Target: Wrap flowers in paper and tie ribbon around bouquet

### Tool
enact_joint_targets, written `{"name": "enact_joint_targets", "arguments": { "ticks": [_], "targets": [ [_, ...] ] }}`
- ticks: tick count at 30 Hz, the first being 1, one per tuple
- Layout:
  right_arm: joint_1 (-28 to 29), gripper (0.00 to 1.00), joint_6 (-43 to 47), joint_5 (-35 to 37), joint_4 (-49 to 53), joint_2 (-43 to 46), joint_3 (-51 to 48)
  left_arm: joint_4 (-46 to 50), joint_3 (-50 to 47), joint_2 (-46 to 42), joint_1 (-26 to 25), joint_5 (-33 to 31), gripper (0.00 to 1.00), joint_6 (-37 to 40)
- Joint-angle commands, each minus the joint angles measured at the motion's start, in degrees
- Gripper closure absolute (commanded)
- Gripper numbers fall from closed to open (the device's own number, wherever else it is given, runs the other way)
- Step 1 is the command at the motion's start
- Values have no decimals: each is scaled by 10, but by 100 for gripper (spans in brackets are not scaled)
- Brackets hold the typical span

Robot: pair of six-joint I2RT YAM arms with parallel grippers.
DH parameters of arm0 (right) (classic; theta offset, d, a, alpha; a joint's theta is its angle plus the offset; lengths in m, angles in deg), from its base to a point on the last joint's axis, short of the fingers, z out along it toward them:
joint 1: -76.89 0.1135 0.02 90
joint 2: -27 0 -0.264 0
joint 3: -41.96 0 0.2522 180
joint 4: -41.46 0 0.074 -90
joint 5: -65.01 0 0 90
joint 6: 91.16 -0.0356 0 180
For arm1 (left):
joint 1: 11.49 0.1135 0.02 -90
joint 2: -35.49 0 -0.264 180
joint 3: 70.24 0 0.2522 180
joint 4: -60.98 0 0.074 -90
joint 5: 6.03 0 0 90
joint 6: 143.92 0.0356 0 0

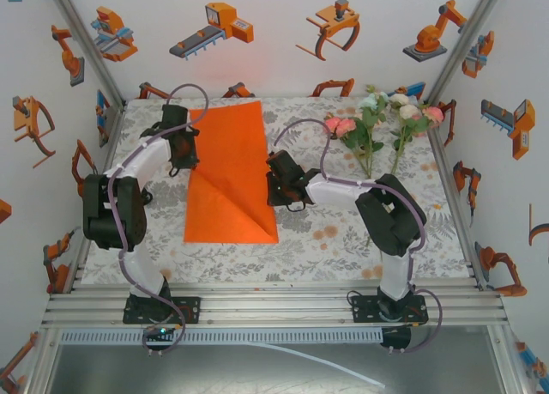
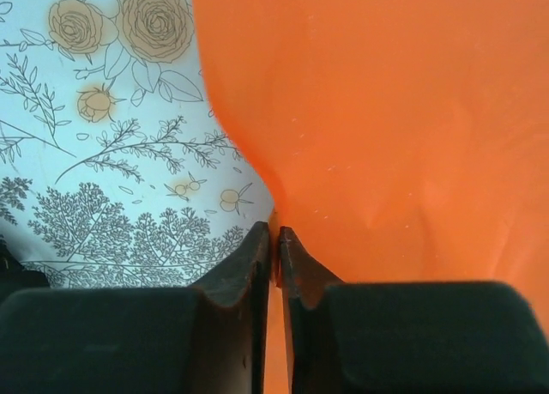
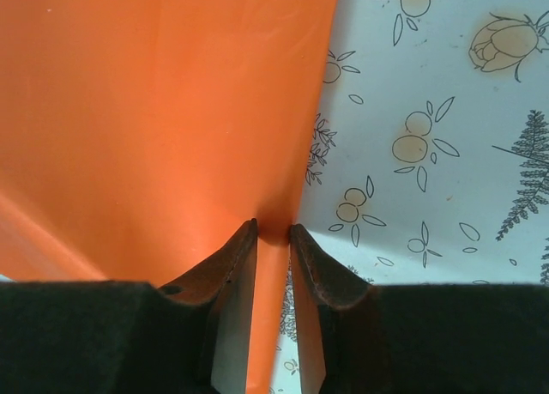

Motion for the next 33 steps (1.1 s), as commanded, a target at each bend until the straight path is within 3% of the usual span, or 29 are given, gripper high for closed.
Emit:
{"name": "enact_joint_targets", "arguments": {
  "ticks": [1,5,9,11,15,19,25,31,33],
  "targets": [
    [-2,62,55,15,-11,61,-16,41,19,-42,-19,-15,100,-31],
    [9,39,176,10,-55,194,-85,58,27,-80,-48,-56,100,-138],
    [69,27,310,9,-104,303,-155,131,70,-85,-87,-135,100,-266],
    [114,25,340,-1,-156,325,-184,190,98,-79,-113,-178,100,-366],
    [168,21,236,66,-215,281,-158,298,162,-53,-139,-179,100,-496],
    [184,17,109,86,-213,195,-93,305,154,-50,-159,-161,100,-564],
    [221,9,87,120,-241,109,-59,315,149,-43,-161,-183,100,-595],
    [262,17,18,304,-176,34,-5,320,138,-39,-161,-186,100,-627],
    [264,17,-6,327,-144,1,26,320,131,-38,-161,-176,100,-643]
  ]
}}
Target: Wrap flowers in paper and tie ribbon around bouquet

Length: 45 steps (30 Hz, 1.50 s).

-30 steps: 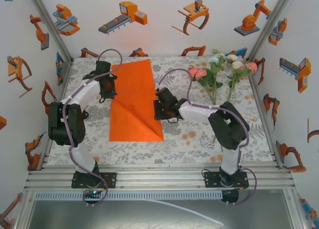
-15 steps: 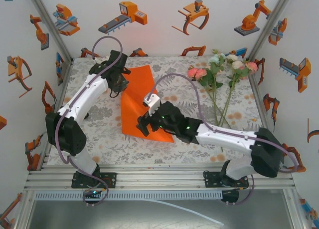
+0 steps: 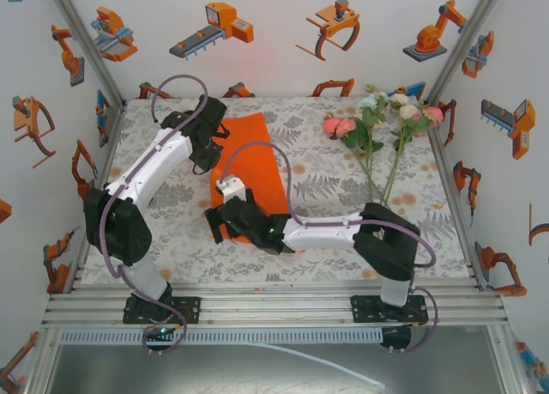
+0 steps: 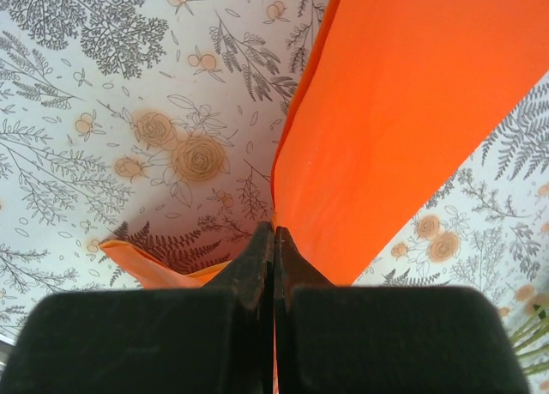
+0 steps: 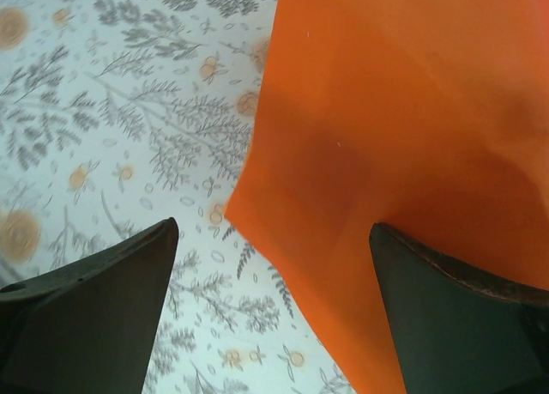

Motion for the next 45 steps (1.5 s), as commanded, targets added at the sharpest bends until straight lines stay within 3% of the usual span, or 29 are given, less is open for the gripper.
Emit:
{"name": "enact_joint_targets", "arguments": {
  "ticks": [1,7,10,12,14,16,19,21,27,30,33,45],
  "targets": [
    [3,15,-72,100,49,-46,56,25,-16,6,-1,6,100,-48],
    [4,2,-99,81,-40,-109,64,-8,-60,0,-1,61,100,-108],
    [5,12,-109,100,-4,-124,77,-16,-67,1,1,55,100,-106],
    [5,24,-100,87,-4,-126,70,-14,-66,2,5,41,100,-101],
    [5,27,-83,72,-22,-112,50,-17,-67,6,11,24,100,-85],
    [4,22,6,8,-56,-75,28,-29,-64,16,17,6,100,-44],
    [1,12,88,-49,53,25,23,-28,-54,34,21,-9,100,11],
    [-8,11,130,-90,105,90,-2,-34,-60,42,22,-19,100,38],
    [-93,7,148,-131,175,207,-93,-88,-90,53,25,11,100,108],
    [-136,7,142,-172,179,210,-101,-93,-91,48,27,17,85,124],
    [-147,8,142,-183,178,199,-89,-82,-92,42,36,-9,77,136],
    [-149,8,127,-203,176,173,-81,-134,-132,47,81,-22,62,194]
  ]
}}
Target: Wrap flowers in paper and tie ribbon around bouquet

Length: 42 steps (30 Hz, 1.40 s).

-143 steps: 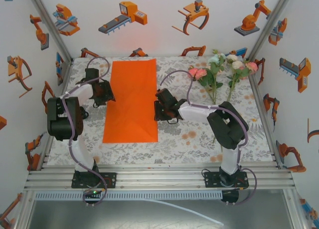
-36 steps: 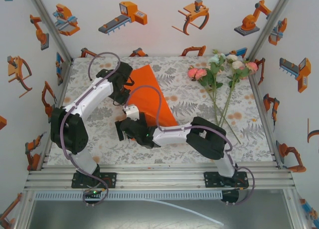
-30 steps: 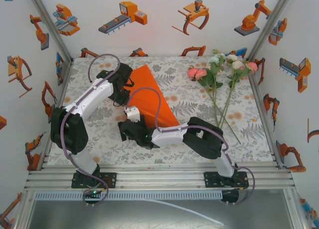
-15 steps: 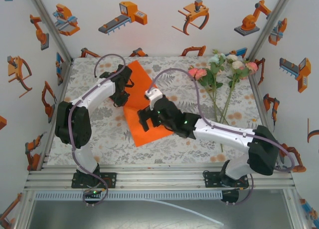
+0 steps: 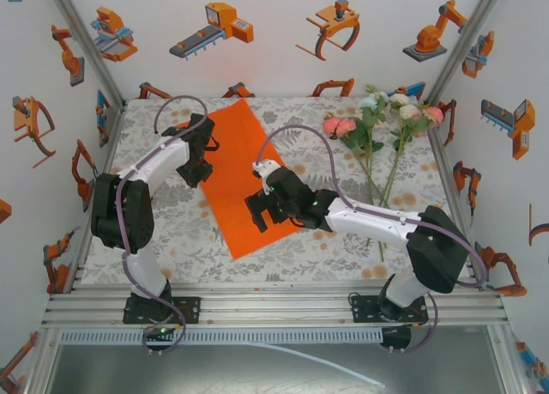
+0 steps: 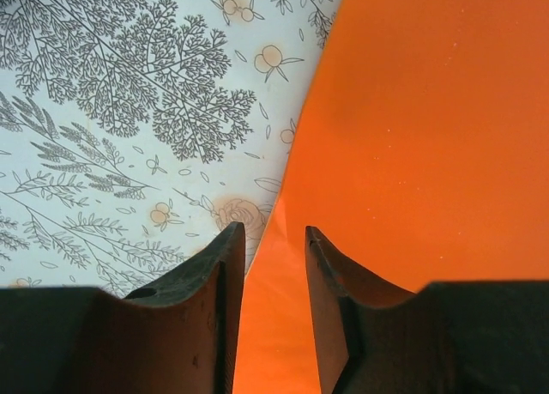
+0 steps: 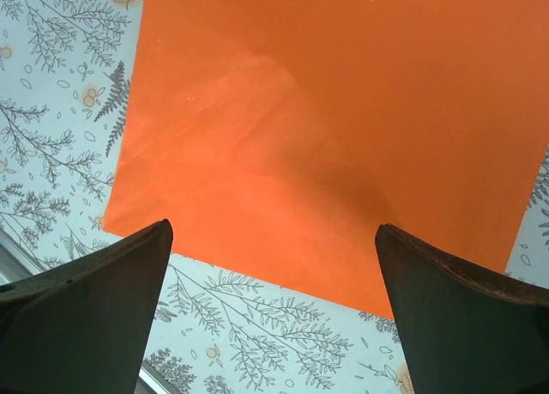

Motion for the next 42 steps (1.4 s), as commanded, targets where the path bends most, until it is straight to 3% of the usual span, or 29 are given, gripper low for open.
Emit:
{"name": "enact_joint_targets", "arguments": {
  "ticks": [1,3,6,9,11,21,27,30,42],
  "targets": [
    [1,8,-7,-8,-2,-3,3,-34,-11,-3,13,-27,62,46],
    [0,8,-11,-7,-5,-1,-1,-88,-27,-5,29,-18,60,87],
    [-1,8,-10,-7,-5,-2,-3,-185,-51,-4,60,58,57,165],
    [-3,8,-14,-6,-6,-5,-4,-223,-60,12,90,138,57,177],
    [-7,8,-20,-5,-6,-5,-7,-231,-59,23,102,156,57,171],
    [-19,8,-33,-15,-18,-10,-20,-266,-36,74,123,172,59,194],
    [-20,8,-34,-16,-16,-21,-17,-272,-16,93,129,190,65,196],
    [-21,8,-33,-14,-16,-22,-15,-277,-12,98,129,192,70,193],
    [-32,8,-32,10,-6,-14,-18,-280,-10,96,130,199,72,191]
  ]
}}
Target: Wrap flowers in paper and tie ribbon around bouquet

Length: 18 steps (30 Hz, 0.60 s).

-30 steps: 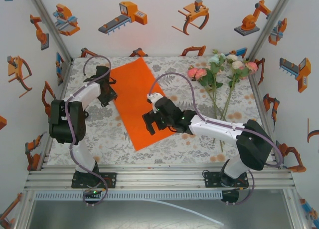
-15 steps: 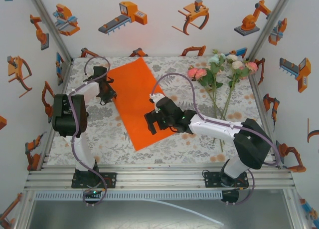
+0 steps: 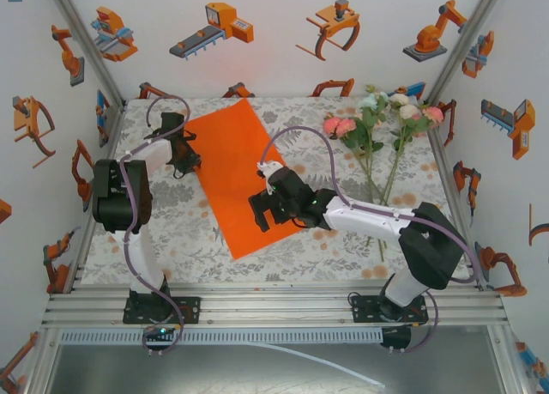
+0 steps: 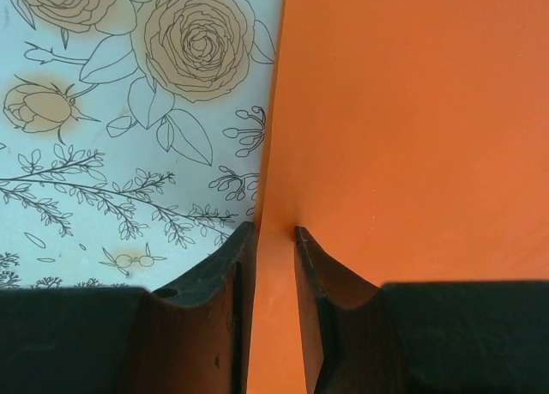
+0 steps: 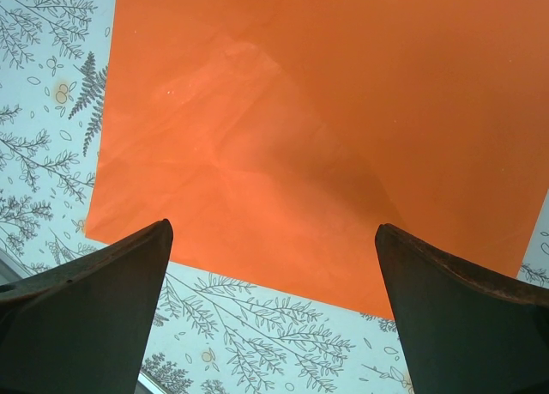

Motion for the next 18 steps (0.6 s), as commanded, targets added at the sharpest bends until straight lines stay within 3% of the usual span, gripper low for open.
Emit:
{"name": "enact_joint_targets", "arguments": {
  "ticks": [1,4,9,13,18],
  "targets": [
    [-22,8,-15,43,9,10,-8,-1,11,-4,1,9,72,7],
    [-81,8,-36,51,34,18,-11,-6,9,-3,1,11,71,7],
    [-149,8,-51,-3,11,11,-33,-11,12,2,1,20,74,2],
    [-167,11,-60,-29,-2,-30,-36,-22,12,0,1,33,77,-1],
    [-168,22,-73,-73,-29,-73,-36,-32,13,-1,1,47,77,-7]
  ]
}}
